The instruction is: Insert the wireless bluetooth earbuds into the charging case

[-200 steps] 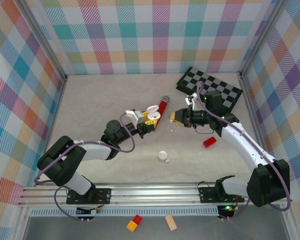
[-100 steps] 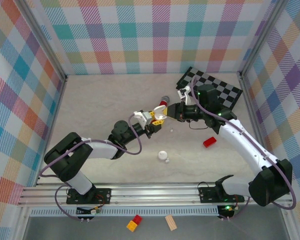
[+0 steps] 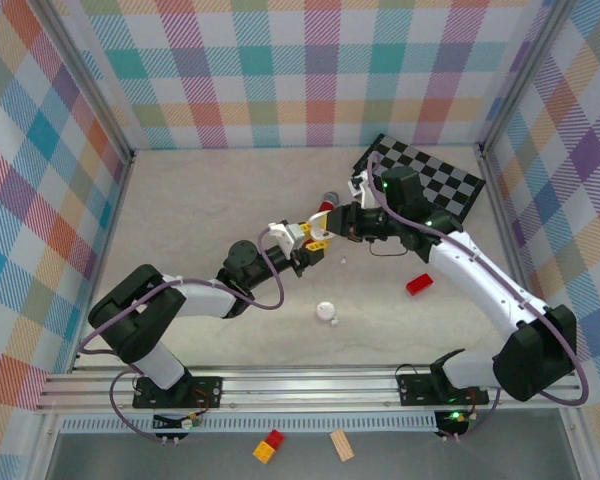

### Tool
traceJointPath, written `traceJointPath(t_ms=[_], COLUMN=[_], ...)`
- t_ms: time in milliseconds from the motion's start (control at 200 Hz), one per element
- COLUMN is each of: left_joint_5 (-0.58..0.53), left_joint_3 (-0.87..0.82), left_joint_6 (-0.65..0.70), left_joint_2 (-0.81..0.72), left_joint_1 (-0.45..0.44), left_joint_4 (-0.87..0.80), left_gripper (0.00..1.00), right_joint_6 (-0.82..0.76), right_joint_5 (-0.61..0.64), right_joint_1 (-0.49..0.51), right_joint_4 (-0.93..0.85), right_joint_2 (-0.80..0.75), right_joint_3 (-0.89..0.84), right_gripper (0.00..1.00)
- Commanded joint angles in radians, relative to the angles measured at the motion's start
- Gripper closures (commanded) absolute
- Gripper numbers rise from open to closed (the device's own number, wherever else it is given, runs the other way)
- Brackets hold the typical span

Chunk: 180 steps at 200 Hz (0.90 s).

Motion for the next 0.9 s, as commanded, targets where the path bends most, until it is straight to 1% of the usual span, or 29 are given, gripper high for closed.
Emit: traceJointPath(t_ms=[0, 585, 640, 765, 895], left_joint_5=[0.026, 0.007, 0.007, 0.007, 0.004], left_joint_3=[0.029, 0.032, 0.032, 0.031, 0.029], left_joint_6=[0.002, 0.011, 0.011, 0.011, 0.011], left_joint_2=[0.008, -0.008, -0.010, -0.014, -0.020], left_joint_1=[-0.014, -0.019, -0.018, -0.017, -0.019], left_joint_4=[0.040, 0.014, 0.016, 0.017, 0.019], left_gripper=[0.71, 0.70, 0.70, 0.70, 0.71], right_joint_6=[-0.027, -0.037, -0.042, -0.057, -0.066], right_joint_5=[0.012, 0.054, 0.063, 0.087, 0.107], right_joint_1=[0.011, 0.050, 0.052, 0.051, 0.051], right_joint_4=[-0.009, -0.017, -0.029, -0.059, -0.083], right_joint_2=[0.013, 0.037, 0.035, 0.026, 0.018], right_joint_3=[0.027, 0.025, 0.027, 0.035, 0.045], right_gripper=[0.79, 0.78, 0.76, 0.68, 0.66])
